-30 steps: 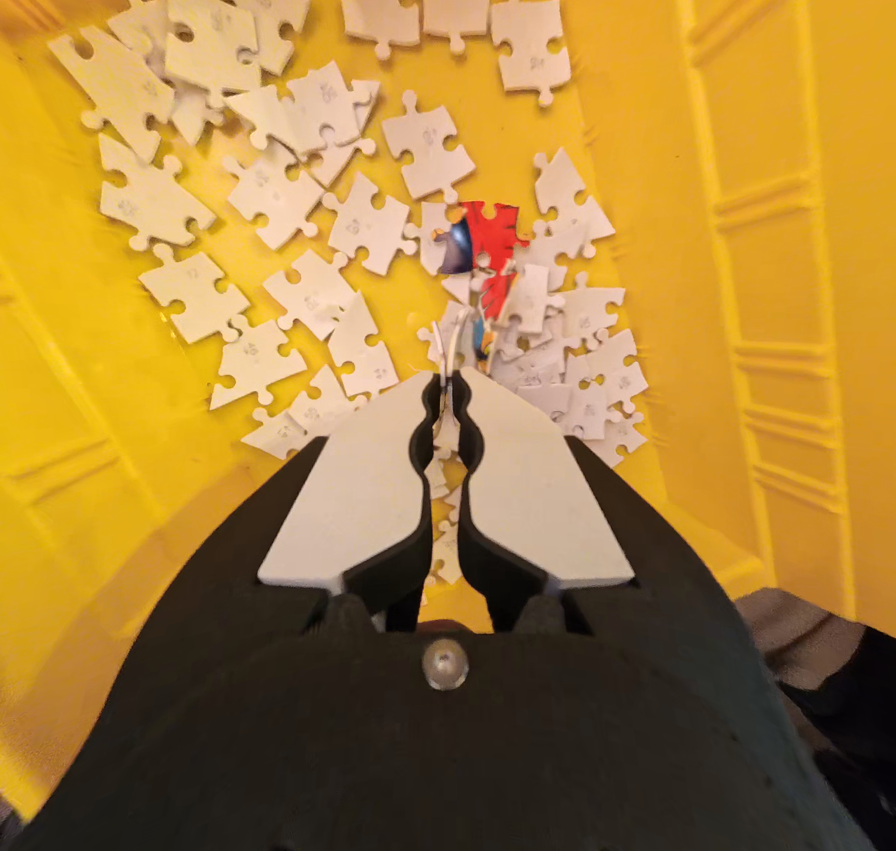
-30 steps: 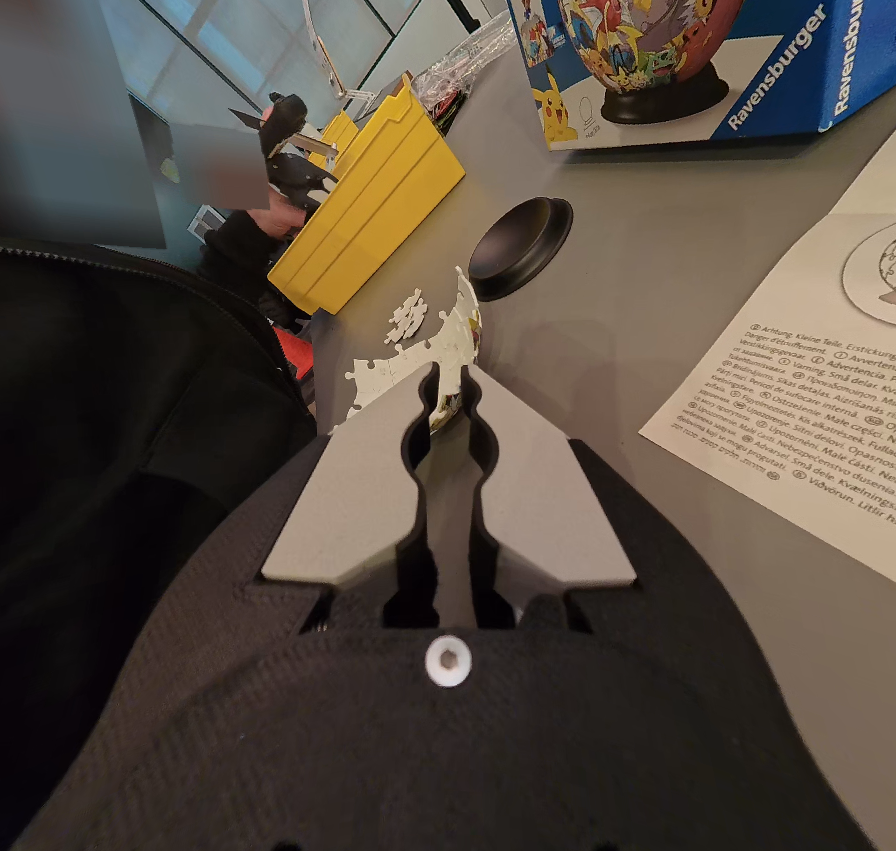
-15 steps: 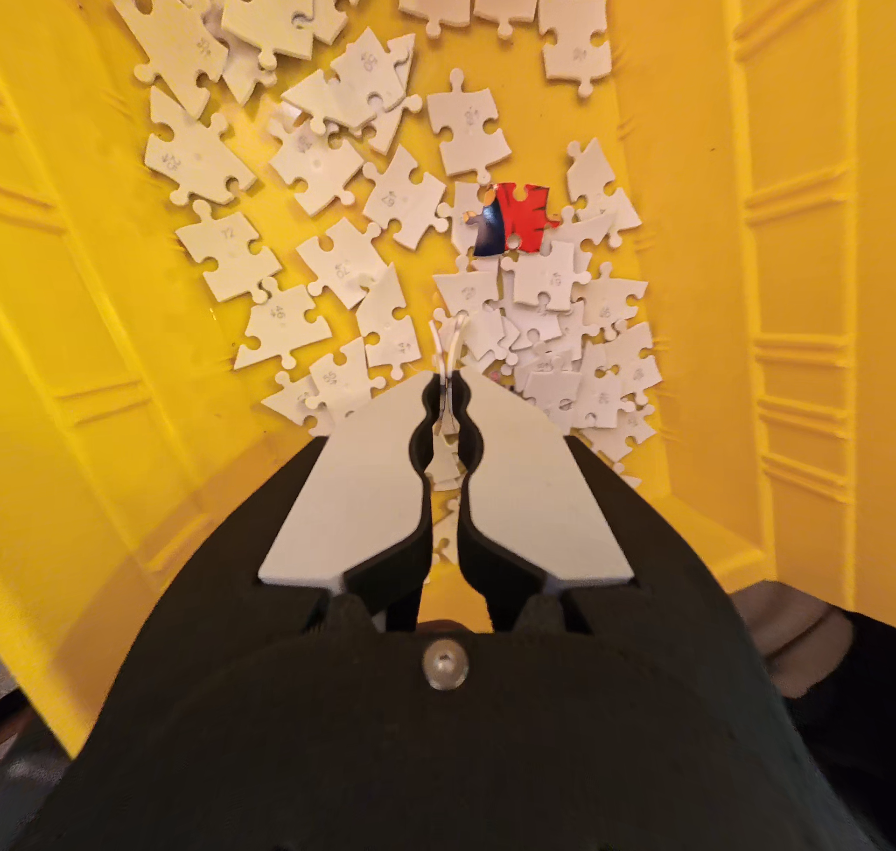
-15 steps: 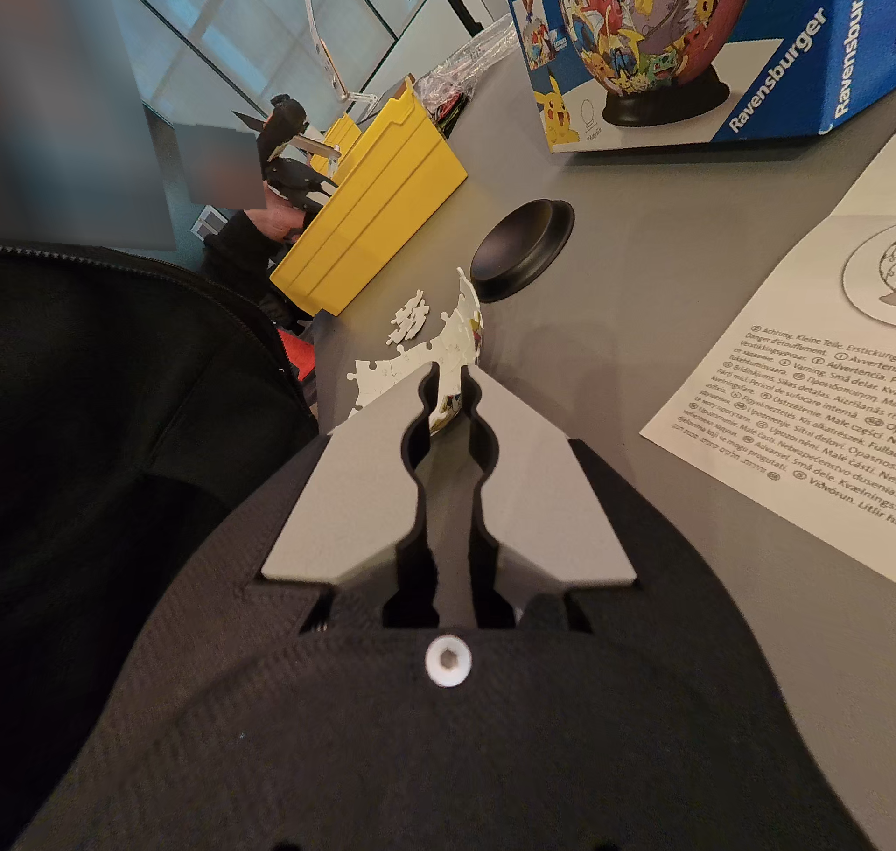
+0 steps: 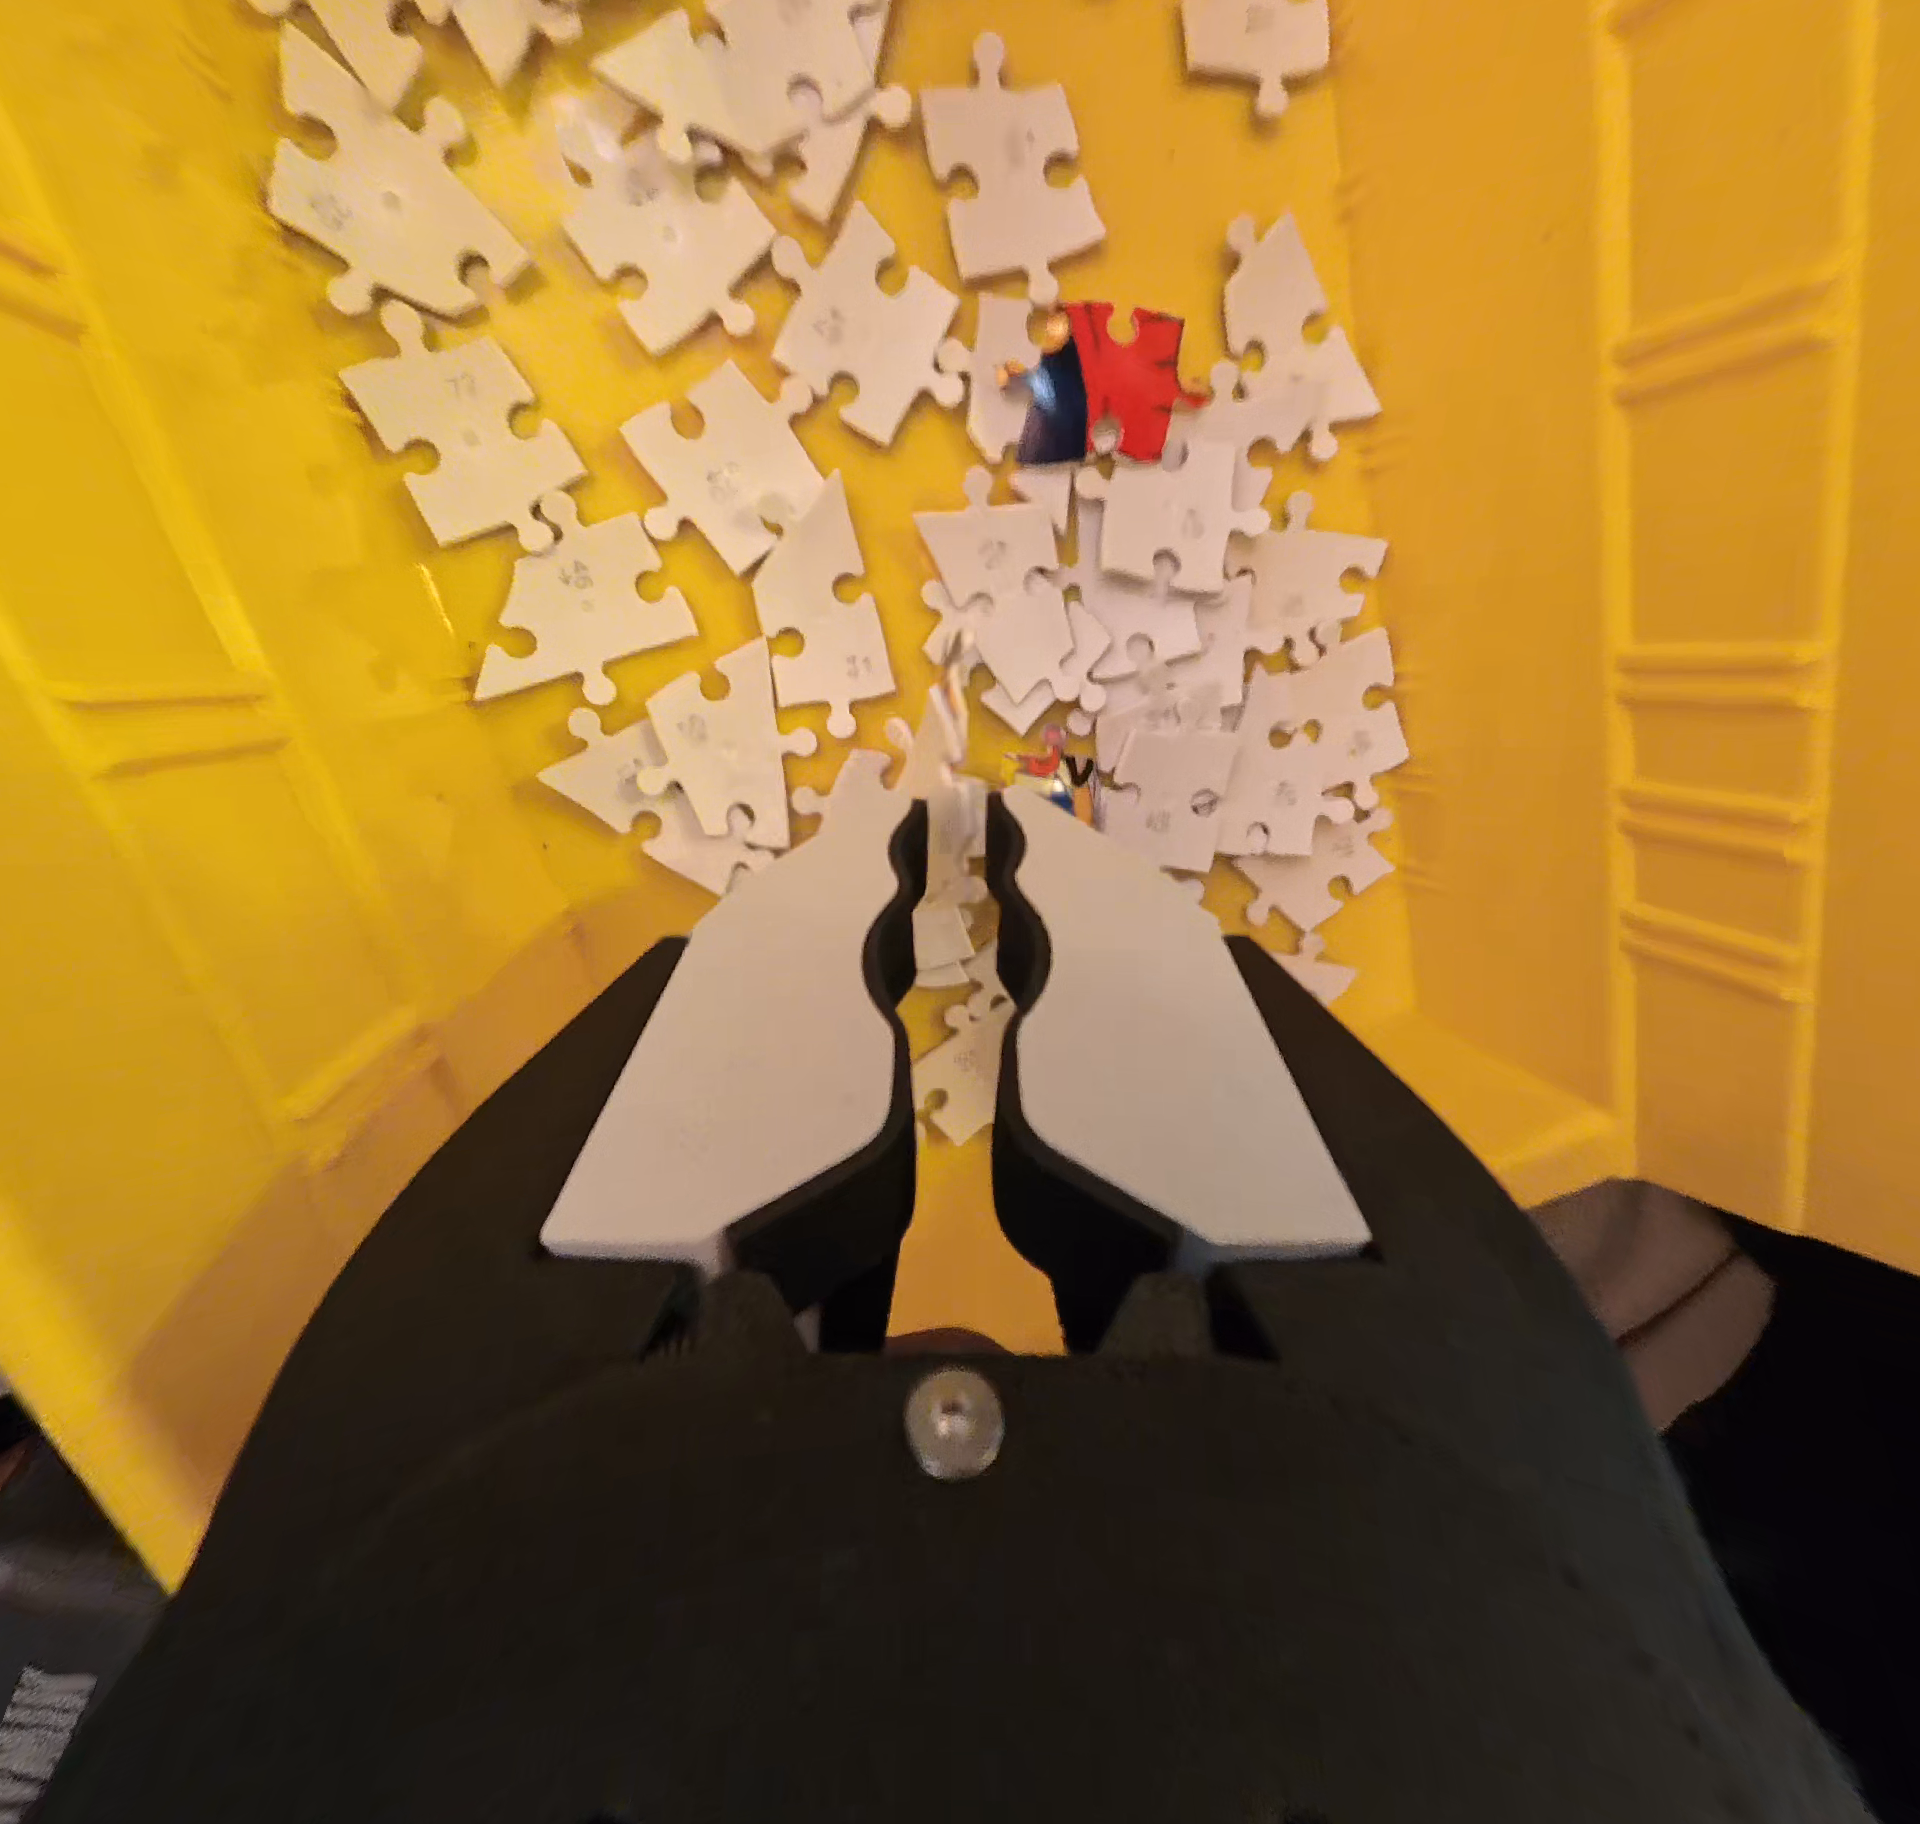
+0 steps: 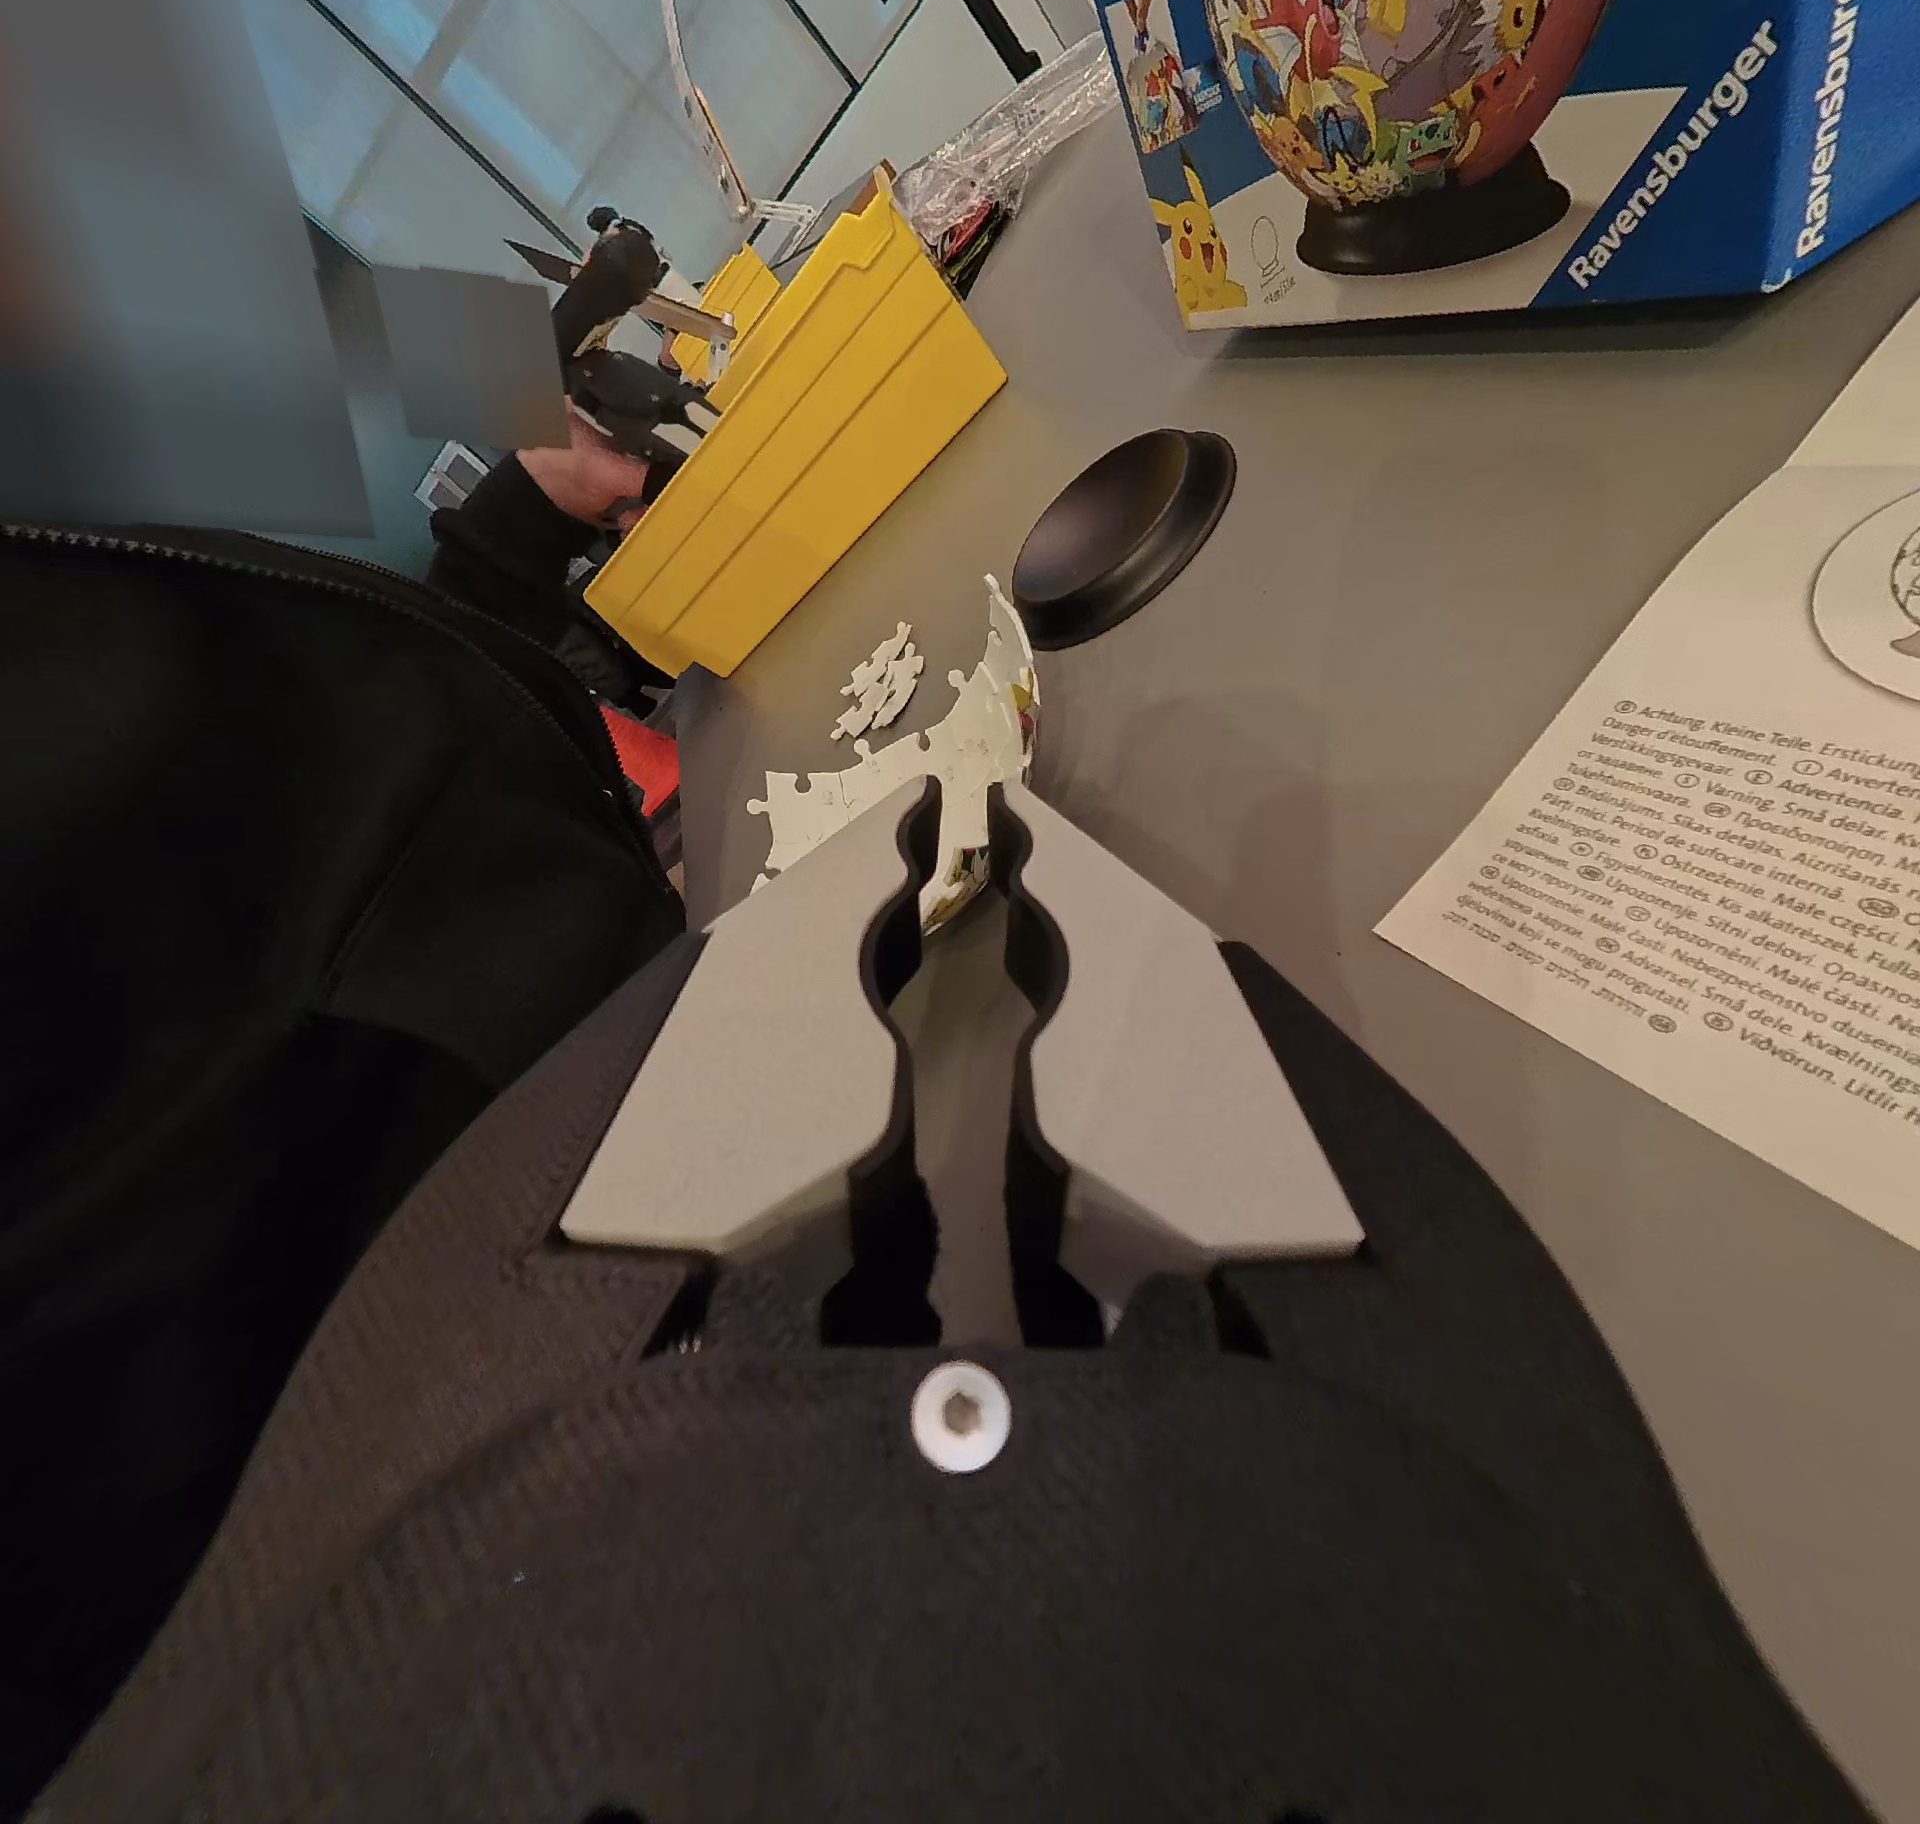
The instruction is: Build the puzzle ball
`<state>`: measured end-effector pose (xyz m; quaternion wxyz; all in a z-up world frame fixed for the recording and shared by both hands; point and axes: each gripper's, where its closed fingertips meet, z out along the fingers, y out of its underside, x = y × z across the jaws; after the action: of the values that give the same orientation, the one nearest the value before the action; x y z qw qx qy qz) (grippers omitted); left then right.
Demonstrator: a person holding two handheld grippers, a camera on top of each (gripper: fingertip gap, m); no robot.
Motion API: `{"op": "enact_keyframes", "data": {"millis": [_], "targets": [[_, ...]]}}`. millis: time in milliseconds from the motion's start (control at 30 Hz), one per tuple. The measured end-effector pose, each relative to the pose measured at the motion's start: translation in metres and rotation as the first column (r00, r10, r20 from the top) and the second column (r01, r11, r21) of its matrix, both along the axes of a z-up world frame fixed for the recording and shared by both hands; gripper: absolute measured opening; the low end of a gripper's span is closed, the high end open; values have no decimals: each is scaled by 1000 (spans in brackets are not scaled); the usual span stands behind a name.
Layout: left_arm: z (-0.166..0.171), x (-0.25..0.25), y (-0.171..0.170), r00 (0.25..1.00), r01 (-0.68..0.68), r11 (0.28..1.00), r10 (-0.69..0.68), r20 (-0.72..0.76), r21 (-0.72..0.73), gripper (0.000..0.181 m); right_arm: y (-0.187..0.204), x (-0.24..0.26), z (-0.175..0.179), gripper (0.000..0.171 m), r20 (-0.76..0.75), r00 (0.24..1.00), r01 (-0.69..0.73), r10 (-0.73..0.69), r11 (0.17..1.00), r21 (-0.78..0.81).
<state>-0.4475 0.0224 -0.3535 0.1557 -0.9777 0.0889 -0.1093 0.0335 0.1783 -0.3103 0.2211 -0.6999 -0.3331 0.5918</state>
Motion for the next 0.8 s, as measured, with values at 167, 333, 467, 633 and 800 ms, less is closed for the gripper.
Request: {"op": "enact_keyframes", "data": {"millis": [167,333,467,633,800], "targets": [[-2,2,-15,999,23,999,-25,-30,-48,5,0,0,0,7,-2,1000,-1,1,1000,0],[2,-7,-23,997,10,998,-14,-74,-55,2,0,0,0,7,-3,1000,0,0,1000,0],[3,-14,-28,992,-5,997,-4,-129,-71,14,0,0,0,7,-3,1000,0,0,1000,-1],[-2,-21,-19,981,-21,998,9,-195,-60,32,0,0,0,7,-3,1000,0,0,1000,-1],[-16,-29,-9,975,-35,996,15,-224,-86,48,0,0,1,7,-5,1000,1,-1,1000,0]]}}
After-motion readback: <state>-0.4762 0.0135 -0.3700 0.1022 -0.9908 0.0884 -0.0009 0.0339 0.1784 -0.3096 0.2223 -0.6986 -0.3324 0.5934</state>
